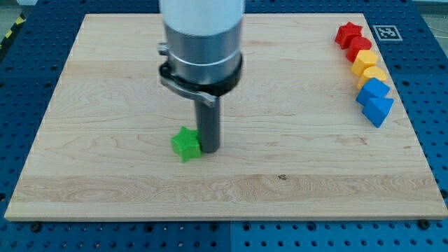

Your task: Push the green star to the bottom side

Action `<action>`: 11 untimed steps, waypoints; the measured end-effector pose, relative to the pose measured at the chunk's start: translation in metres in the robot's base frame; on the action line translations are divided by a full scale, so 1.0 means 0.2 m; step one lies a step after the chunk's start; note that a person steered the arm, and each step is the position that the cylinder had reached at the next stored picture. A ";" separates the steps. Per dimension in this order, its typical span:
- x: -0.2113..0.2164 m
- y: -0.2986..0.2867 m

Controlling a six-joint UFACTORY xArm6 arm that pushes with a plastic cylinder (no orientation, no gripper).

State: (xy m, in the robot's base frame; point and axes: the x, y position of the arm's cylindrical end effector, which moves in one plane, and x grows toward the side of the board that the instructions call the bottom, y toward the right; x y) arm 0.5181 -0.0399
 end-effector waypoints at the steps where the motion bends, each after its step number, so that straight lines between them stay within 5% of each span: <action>1: -0.05 -0.19; 5: -0.17 -0.36; 11: 0.19 -0.24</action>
State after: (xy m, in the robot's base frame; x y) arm 0.5558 -0.0883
